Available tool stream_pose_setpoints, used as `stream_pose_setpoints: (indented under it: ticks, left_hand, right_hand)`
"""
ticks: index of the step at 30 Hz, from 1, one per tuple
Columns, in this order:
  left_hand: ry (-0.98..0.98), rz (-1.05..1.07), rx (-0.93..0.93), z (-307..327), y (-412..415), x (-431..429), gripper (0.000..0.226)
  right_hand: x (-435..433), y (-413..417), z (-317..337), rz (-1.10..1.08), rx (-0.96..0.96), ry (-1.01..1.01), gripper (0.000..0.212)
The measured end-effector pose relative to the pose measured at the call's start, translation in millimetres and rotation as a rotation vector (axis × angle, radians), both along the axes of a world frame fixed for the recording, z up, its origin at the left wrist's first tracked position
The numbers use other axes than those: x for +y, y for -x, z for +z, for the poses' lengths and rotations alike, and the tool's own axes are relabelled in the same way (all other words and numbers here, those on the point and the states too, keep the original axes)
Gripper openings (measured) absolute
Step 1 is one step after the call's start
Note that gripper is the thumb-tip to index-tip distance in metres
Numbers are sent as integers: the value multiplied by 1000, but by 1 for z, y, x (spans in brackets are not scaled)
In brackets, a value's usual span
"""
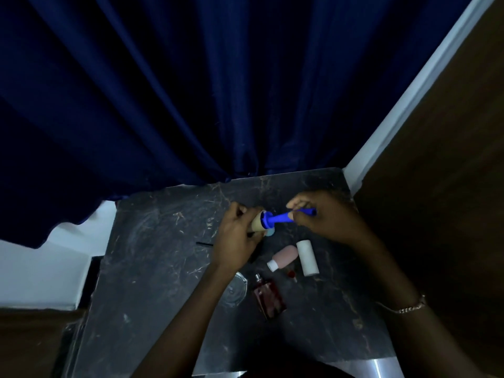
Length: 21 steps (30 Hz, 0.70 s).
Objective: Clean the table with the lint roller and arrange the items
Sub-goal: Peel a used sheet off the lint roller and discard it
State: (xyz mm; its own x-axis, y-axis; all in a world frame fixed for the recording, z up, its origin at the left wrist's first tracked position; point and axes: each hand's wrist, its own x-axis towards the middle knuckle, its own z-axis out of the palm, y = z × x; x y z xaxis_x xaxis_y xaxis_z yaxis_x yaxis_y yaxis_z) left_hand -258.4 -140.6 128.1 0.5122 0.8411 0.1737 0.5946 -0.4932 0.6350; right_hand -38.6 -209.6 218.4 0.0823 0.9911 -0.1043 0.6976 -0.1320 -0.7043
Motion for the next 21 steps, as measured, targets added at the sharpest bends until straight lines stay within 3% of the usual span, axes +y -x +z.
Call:
stream_pose_setpoints:
  ticks: [3, 8, 21]
  left_hand:
    - [-65, 7, 65, 6, 8, -5, 63]
    - [-166, 39, 238, 19, 14, -12, 59]
    - [-189, 150, 257, 32, 105, -18, 59]
  right_hand:
    - [7, 20, 5, 102, -290, 127, 19]
    - [15, 63, 1, 168, -463, 213, 27]
    - [21, 126, -12, 166, -345, 201, 28]
